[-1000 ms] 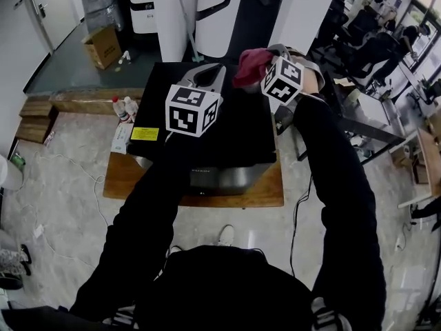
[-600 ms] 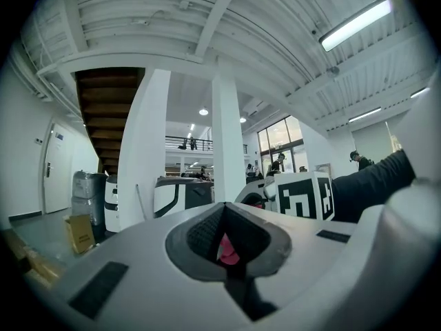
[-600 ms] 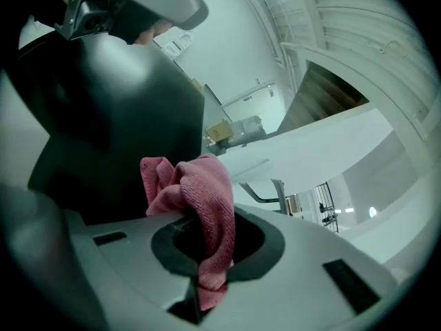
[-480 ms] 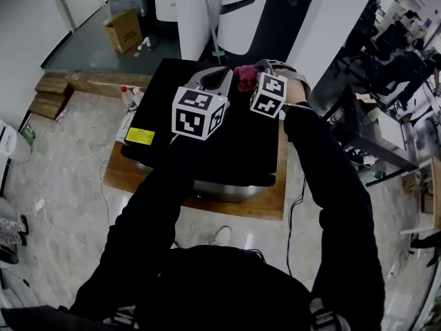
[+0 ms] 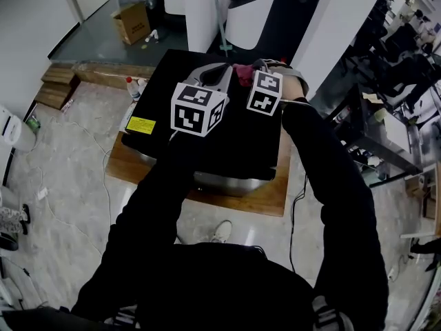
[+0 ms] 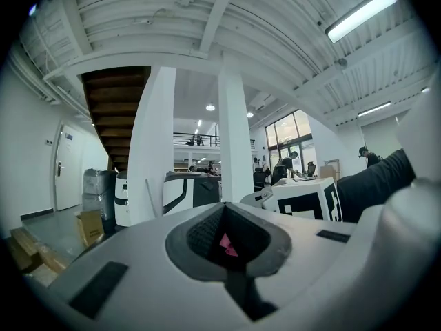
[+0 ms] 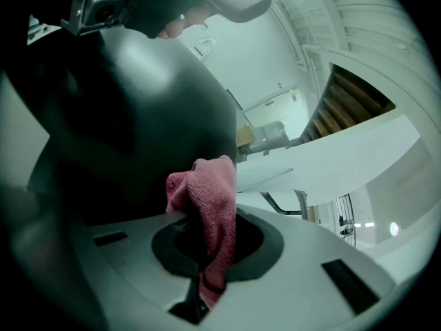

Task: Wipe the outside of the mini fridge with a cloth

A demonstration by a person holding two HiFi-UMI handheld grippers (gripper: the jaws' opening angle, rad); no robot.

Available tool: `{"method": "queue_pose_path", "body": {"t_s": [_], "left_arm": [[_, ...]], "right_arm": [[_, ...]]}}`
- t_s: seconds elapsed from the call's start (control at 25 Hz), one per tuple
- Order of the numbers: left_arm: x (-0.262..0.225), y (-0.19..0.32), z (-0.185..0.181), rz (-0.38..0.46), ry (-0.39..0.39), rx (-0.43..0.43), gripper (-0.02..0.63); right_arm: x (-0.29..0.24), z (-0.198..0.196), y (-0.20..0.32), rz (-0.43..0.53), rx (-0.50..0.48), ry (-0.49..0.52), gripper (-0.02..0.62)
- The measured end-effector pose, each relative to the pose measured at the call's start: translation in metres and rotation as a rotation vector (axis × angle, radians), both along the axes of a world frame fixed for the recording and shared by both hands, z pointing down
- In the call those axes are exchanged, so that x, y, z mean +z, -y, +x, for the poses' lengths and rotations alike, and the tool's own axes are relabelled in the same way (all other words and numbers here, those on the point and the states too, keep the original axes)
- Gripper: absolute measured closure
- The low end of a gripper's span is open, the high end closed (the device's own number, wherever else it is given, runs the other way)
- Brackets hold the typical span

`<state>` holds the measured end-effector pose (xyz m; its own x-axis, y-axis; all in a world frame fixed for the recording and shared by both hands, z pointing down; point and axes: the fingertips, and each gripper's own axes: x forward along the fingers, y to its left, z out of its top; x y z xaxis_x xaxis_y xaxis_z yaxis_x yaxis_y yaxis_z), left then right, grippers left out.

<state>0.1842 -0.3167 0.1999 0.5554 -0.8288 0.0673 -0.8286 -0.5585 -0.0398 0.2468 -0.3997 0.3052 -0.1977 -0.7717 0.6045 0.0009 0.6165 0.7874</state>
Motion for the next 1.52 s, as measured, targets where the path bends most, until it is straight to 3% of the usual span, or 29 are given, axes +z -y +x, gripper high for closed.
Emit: {"method": "queue_pose_path", "body": {"t_s": [0.24,1.4,1.52], "left_arm": [[0.000,-0.031,-0.009,-0.007,-0.002,0.041,0.600],[-0.003,-0.242,-0.067,0.023,-0.018,0.236,0.600],[-0.007,-0.252,-0.067,0.030,-0.021,0.245,0.600]], "right_arm": [[-0.004,-0.010,-0.039,-0.061,0.037,0.055,0.565],[0.000,-0.076,-0.308,-0.211,0.128,0.060,0.565],[-0.012,-0.073,-0.315,-0.156,0.147,0.154,0.563]]}}
